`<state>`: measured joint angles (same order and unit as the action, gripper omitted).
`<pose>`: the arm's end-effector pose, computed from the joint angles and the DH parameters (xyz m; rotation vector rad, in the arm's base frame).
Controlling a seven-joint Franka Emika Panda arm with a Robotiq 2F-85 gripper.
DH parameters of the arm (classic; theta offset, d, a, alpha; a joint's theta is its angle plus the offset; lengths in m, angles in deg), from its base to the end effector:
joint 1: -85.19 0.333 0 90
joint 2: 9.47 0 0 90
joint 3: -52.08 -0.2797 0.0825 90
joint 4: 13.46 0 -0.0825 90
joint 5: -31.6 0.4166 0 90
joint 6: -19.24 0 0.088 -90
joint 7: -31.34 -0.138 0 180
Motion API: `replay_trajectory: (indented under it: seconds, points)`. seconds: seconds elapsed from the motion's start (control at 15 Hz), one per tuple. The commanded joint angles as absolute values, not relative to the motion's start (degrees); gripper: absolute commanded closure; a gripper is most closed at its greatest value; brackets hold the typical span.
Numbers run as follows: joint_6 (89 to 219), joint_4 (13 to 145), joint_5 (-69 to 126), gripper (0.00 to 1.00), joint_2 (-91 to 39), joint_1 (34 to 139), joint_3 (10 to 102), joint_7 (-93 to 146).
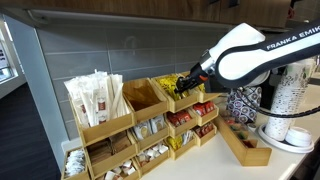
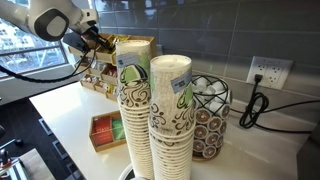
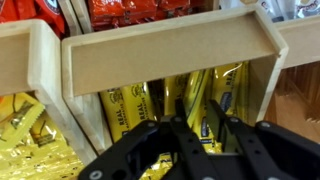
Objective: Put the yellow sachet on the cupboard
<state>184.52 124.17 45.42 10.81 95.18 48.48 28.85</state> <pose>0.5364 0.1184 0.4773 -2.6657 0.0090 -1.1425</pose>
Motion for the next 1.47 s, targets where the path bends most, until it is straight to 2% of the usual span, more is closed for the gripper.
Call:
replay_trajectory:
  seconds: [0.0,0.2,0.27,0.33,0.4,0.47,0.53,0.93,1.4]
  points:
    - [186.26,125.60,44.85,0.37,10.96,94.40,48.21,27.58]
    - [186.87,125.47,45.49,0.15,10.21,95.00,48.54,28.20]
    - [187.16,125.36,45.53,0.14,9.98,95.17,48.59,28.41]
    - [187.48,125.31,45.58,0.35,9.84,95.29,48.64,28.49]
    - [187.84,125.27,45.72,0.45,9.70,95.49,48.77,28.67]
    - [188.17,125.25,46.01,0.46,9.60,95.82,48.97,28.90]
    - [188.63,125.29,46.85,0.52,9.52,96.13,49.11,29.57]
    - [189.37,125.27,47.31,1.00,9.10,97.10,49.74,30.18]
    - [188.67,126.57,48.80,1.00,13.98,99.83,52.53,31.83]
